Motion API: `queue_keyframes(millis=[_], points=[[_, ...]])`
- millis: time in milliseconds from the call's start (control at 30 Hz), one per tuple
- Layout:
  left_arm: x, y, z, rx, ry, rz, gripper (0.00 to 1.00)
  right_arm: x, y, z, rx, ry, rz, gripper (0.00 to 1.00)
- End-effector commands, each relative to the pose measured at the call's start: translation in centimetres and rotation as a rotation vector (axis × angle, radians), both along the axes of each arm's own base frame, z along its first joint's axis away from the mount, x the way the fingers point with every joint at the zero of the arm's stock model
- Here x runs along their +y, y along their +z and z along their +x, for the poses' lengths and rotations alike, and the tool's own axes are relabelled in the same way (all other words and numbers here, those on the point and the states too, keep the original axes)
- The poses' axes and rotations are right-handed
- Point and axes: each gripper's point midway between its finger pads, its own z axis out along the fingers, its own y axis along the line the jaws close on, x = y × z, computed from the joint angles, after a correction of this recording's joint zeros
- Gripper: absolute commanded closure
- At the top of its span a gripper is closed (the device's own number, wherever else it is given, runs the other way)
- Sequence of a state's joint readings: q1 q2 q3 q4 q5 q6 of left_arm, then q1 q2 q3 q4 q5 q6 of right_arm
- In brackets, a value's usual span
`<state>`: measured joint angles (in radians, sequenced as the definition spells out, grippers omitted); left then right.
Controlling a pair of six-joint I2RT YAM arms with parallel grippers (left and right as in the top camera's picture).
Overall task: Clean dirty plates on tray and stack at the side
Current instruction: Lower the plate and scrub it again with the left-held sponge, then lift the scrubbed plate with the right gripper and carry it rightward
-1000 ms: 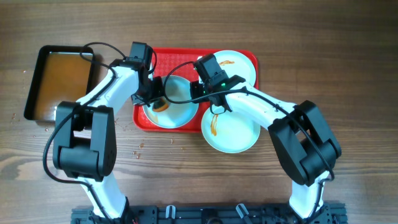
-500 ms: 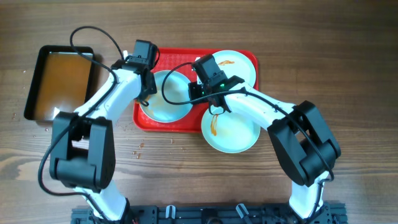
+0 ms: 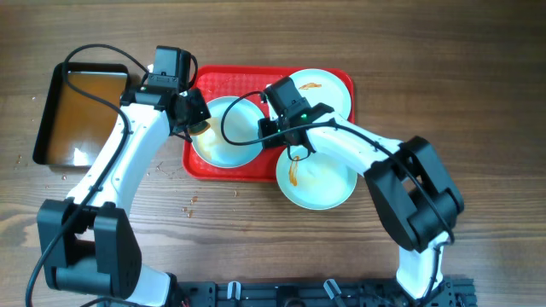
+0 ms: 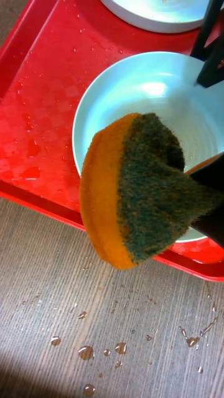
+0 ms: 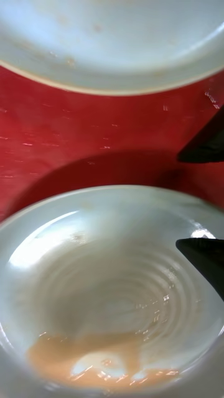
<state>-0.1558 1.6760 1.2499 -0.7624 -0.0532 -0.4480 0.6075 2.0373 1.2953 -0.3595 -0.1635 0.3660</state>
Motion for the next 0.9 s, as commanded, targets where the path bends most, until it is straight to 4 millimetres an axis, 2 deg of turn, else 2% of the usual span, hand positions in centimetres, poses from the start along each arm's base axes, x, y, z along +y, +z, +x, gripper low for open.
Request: queue_keyframes(millis=[0, 67, 167, 267, 367, 533, 600, 700, 733, 767, 867], points=[[-0.2, -0.1, -0.4, 0.011, 0.004, -0.016, 0.96, 0.7, -0.6, 0.3, 0.011, 0.04, 0.006, 0.6], [-0.1, -0.1, -0.5, 0.018, 0.004, -0.016, 0.96, 0.9, -0.4, 0.3, 0.0, 0.084, 0.001, 0.55], [-0.4, -0.1, -0.6, 0.021, -0.001, -0.03, 0.96, 0.9, -0.3, 0.4, -0.004, 0.079, 0.004, 0.55], [-0.7, -0.1, -0.6, 0.024, -0.009, -0.047, 0.96, 1.2, 0.6, 2.6, -0.098, 0.031, 0.014, 0.52], [-0.7, -0.2, -0.7, 0.027, -0.009, -0.046, 0.96, 1.5, 1.4, 3.2, -0.113, 0.027, 0.017, 0.54], [-0.7, -0.2, -0.7, 0.028, -0.009, -0.046, 0.96, 1.5, 5.3, 3.4, -0.054, 0.043, -0.036, 0.56], [-0.7, -0.2, -0.8, 0.032, -0.009, -0.046, 0.96, 1.1, 4.5, 3.0, -0.002, 0.042, -0.063, 0.54], [-0.7, -0.2, -0.9, 0.033, -0.009, -0.046, 0.96, 1.0, 1.5, 0.8, 0.171, 0.114, -0.07, 0.36], [-0.7, -0.2, -0.9, 0.033, -0.009, -0.046, 0.96, 1.0, 0.9, 0.8, 0.178, 0.121, -0.077, 0.34], [-0.7, -0.2, -0.9, 0.035, -0.009, -0.045, 0.96, 1.1, 0.7, 1.0, 0.171, 0.121, -0.073, 0.34], [-0.7, -0.2, -0.9, 0.035, -0.009, -0.045, 0.96, 1.6, 1.0, 2.2, 0.121, 0.113, -0.054, 0.54]])
